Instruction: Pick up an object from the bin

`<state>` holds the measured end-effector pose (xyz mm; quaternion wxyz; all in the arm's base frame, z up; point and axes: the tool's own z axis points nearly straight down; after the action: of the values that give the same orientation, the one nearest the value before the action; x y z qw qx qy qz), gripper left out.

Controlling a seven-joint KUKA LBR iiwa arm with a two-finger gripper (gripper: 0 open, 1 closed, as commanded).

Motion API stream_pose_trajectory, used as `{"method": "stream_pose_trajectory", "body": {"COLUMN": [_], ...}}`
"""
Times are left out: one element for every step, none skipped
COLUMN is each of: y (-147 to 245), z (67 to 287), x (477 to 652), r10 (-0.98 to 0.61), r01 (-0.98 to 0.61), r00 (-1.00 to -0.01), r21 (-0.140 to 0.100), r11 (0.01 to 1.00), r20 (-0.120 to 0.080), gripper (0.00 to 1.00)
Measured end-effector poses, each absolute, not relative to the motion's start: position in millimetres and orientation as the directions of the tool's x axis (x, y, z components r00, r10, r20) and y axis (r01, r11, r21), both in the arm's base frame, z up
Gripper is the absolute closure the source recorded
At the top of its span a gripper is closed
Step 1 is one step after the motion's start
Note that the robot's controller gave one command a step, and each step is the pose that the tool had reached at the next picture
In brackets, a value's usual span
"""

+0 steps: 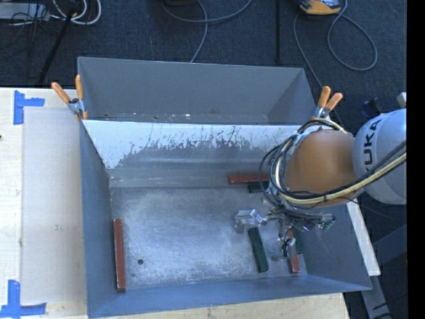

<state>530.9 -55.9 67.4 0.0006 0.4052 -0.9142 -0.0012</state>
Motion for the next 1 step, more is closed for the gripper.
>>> {"method": "stream_pose_trajectory", "body": {"y": [-55.9], "z": [68.0], "x": [531.3], "r10": [-0.740], "r01": [-0.740], "r00": [-0.672], "r21": [0.002], "r11": [0.672], "r20": [-0.001], "gripper": [1.00]}}
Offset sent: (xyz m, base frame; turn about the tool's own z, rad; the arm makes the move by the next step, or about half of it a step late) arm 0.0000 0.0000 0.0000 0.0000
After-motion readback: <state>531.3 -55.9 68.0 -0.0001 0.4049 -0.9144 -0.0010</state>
